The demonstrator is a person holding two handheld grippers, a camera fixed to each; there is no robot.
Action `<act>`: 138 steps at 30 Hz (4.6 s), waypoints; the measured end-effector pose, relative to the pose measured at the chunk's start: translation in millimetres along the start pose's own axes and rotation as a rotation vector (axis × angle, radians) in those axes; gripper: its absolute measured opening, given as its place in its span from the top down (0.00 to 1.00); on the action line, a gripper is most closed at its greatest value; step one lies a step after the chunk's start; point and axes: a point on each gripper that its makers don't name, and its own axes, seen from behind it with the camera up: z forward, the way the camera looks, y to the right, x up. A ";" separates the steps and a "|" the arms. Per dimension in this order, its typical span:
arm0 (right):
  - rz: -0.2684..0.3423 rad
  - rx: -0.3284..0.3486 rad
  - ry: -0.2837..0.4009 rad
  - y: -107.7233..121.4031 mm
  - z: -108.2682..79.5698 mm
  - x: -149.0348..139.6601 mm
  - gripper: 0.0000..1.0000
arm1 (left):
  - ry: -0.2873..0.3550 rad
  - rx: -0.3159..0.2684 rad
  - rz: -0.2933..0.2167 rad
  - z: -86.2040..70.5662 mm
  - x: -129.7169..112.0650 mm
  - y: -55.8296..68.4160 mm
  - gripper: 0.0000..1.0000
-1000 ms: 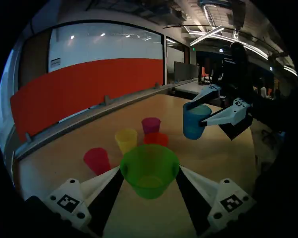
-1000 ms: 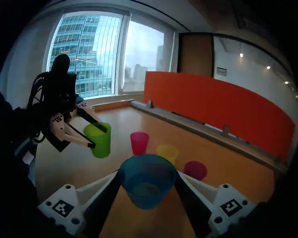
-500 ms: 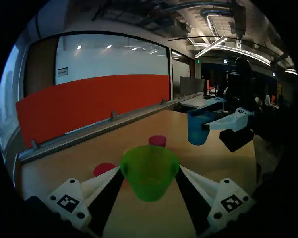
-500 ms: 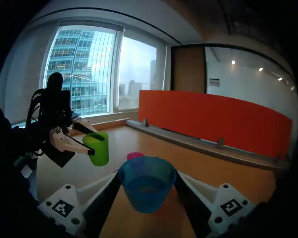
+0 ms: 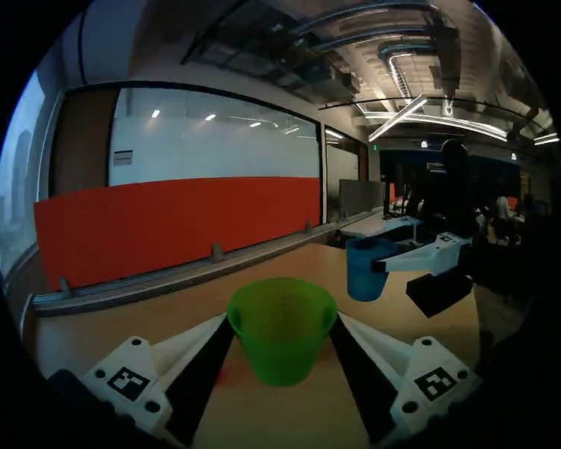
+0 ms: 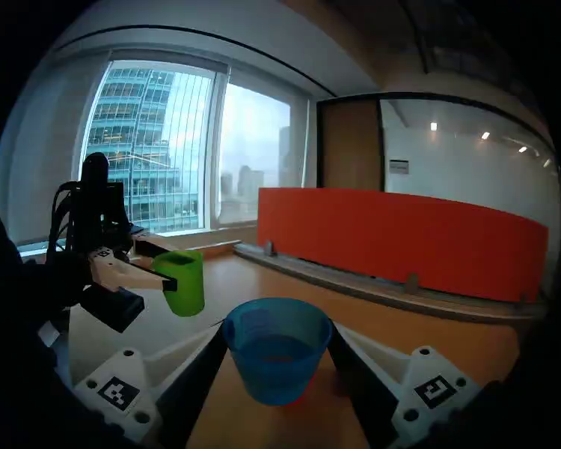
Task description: Pour water
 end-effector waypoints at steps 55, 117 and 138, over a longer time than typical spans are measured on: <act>-0.242 0.010 0.044 5.5 2.3 72.4 0.08 | 0.037 -0.073 0.003 4.8 2.8 36.9 0.13; -0.948 0.011 0.053 4.5 65.8 161.4 0.08 | 0.049 -0.113 0.034 31.5 27.1 58.9 0.13; -1.072 -0.008 0.052 3.5 72.7 168.2 0.08 | 0.054 -0.127 0.031 33.6 27.9 63.0 0.14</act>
